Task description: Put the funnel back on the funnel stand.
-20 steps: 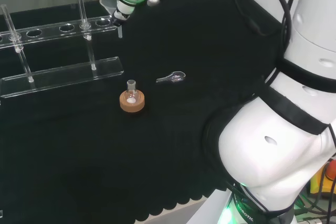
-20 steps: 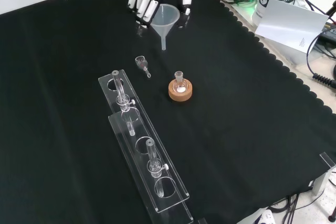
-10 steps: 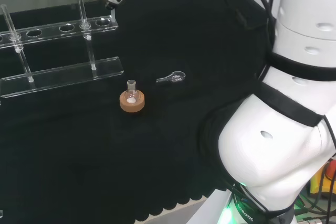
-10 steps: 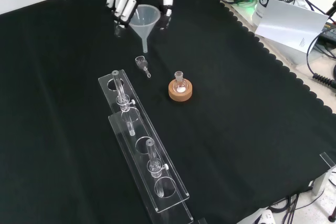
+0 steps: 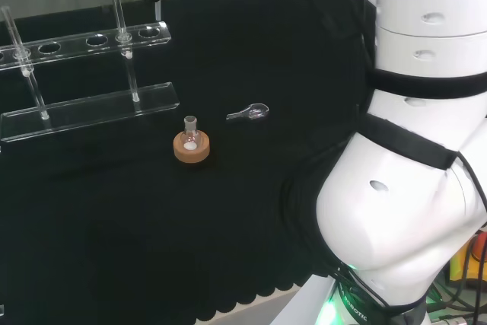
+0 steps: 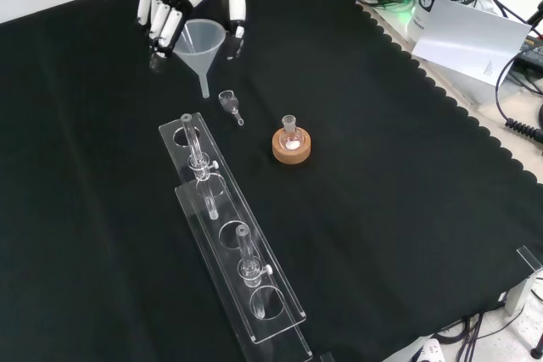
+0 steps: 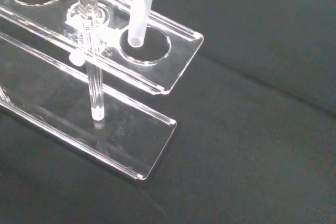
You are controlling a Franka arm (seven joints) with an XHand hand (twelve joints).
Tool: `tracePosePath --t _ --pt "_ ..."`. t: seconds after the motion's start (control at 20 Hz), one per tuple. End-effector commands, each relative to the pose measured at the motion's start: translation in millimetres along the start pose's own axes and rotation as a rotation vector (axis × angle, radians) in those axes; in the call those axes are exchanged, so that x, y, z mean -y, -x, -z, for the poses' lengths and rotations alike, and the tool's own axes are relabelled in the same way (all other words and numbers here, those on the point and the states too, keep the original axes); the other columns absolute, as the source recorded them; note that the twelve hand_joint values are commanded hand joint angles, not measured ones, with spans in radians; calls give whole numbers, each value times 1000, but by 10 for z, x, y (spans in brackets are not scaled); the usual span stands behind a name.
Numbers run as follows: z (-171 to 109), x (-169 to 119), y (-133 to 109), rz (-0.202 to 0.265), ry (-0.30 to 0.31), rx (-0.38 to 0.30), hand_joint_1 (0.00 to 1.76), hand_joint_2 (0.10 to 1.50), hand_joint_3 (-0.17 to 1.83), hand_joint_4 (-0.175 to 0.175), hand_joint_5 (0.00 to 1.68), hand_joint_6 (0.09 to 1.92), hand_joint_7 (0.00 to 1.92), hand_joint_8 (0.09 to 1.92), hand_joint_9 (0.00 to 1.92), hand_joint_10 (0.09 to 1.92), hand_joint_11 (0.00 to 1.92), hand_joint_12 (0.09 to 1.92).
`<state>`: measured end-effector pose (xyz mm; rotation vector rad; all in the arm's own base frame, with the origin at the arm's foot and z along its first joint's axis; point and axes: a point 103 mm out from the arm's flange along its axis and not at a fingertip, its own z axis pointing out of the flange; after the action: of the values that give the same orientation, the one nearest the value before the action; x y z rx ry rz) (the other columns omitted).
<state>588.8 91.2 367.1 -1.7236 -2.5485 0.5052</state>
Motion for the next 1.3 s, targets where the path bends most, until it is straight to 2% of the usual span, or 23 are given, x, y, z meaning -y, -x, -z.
tracePosePath --t 0.05,0.7,1.3 --pt "-87 -188 92 12 -37 -35 794 748 434 -49 540 106 618 617 1010 294 786 1076" --pt "-202 -483 7 37 -40 -23 787 746 435 -49 539 109 610 621 1001 292 777 1082" --pt "-286 -616 -13 40 -47 -10 786 745 437 -51 533 111 604 625 995 293 773 1088"
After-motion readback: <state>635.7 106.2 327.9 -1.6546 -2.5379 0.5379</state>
